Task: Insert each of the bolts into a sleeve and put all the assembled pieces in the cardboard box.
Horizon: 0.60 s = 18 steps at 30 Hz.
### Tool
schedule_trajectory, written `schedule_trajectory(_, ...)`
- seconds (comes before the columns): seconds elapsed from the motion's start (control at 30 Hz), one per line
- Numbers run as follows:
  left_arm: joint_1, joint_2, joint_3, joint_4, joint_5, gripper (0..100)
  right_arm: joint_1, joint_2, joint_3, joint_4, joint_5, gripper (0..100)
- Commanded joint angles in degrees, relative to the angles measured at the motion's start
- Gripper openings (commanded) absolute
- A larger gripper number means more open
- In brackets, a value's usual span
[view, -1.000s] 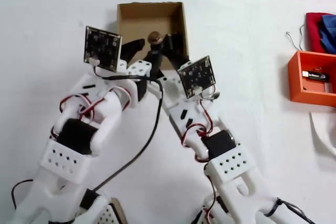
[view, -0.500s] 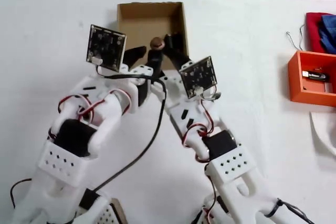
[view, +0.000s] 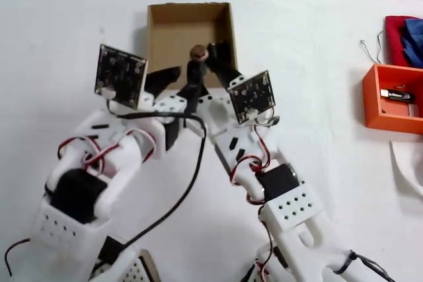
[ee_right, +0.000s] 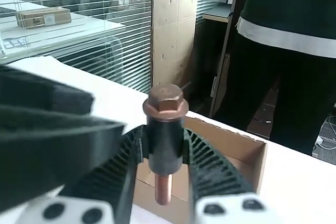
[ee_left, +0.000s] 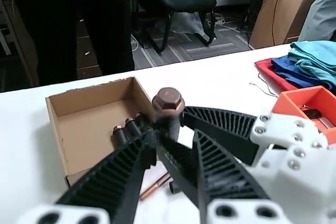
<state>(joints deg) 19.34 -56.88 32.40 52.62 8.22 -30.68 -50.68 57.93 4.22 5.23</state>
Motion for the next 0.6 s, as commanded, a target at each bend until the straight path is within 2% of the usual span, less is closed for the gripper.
schedule_trajectory(0.0,-0.97,-2.64,-2.42,2.11,0.26,14,0.84,-2.33,-4.04,-0.22,-0.35,2.1)
schedule_trajectory(0.1,-5.19,-5.36,-2.51,3.69,0.26,13,0.84,-2.24,-4.04,-0.22,-0.35,2.1)
schedule_trajectory(0.2,-13.01,-9.41,-2.86,5.89,0.26,13,0.84,-2.15,-4.04,-0.22,-0.35,2.1)
schedule_trajectory(0.3,-24.79,-13.63,-2.15,10.29,0.18,13,0.84,-2.15,-4.04,-0.22,-0.35,2.1)
schedule_trajectory(0.4,-40.09,-17.58,2.07,17.49,-0.44,13,0.84,-2.15,-4.22,-0.13,-0.35,2.1)
schedule_trajectory(0.5,-52.84,-19.78,12.62,19.08,-9.58,13,1.27,-2.15,-5.10,1.45,-0.35,2.1)
schedule_trajectory(0.57,-56.70,-19.96,21.76,11.87,-14.95,13,3.30,-1.36,-7.74,5.41,-0.70,2.1)
